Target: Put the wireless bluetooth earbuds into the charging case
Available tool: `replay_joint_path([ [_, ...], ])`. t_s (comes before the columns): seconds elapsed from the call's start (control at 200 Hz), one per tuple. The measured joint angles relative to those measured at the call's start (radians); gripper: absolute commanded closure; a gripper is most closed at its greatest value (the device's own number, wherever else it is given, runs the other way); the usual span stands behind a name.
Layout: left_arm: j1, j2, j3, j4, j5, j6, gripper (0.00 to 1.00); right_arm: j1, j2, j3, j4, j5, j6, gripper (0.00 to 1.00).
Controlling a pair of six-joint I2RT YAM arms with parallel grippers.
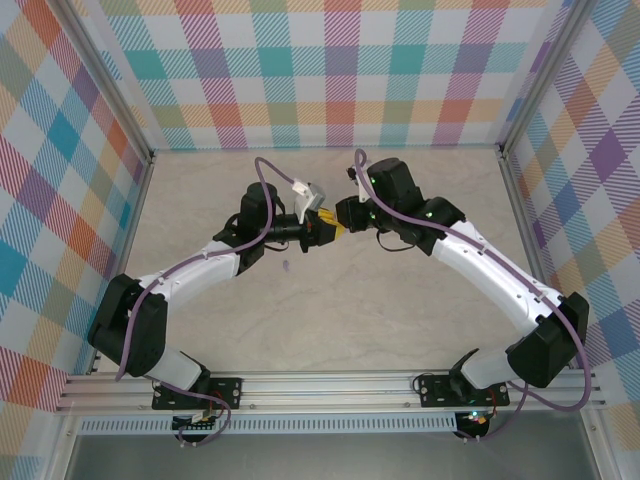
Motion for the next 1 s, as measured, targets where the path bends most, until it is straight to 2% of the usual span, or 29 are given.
replay_joint_path([
  [0.35,0.0,0.0,0.011,0.0,-0.008,-0.011,0.91,0.006,0.018,0.027,-0.027,-0.008,-0.026,0.74],
  [0.73,0.0,0.0,0.012,0.003,-0.008,-0.011,0.91,0.01,0.025,0.054,-0.058,-0.018,-0.032,0.52],
  [1.0,0.015,-0.011,-0.007,0.03,-0.018,-0.046,0.91,0.013,0.006,0.059,-0.081,0.065,-0.01,0.46],
])
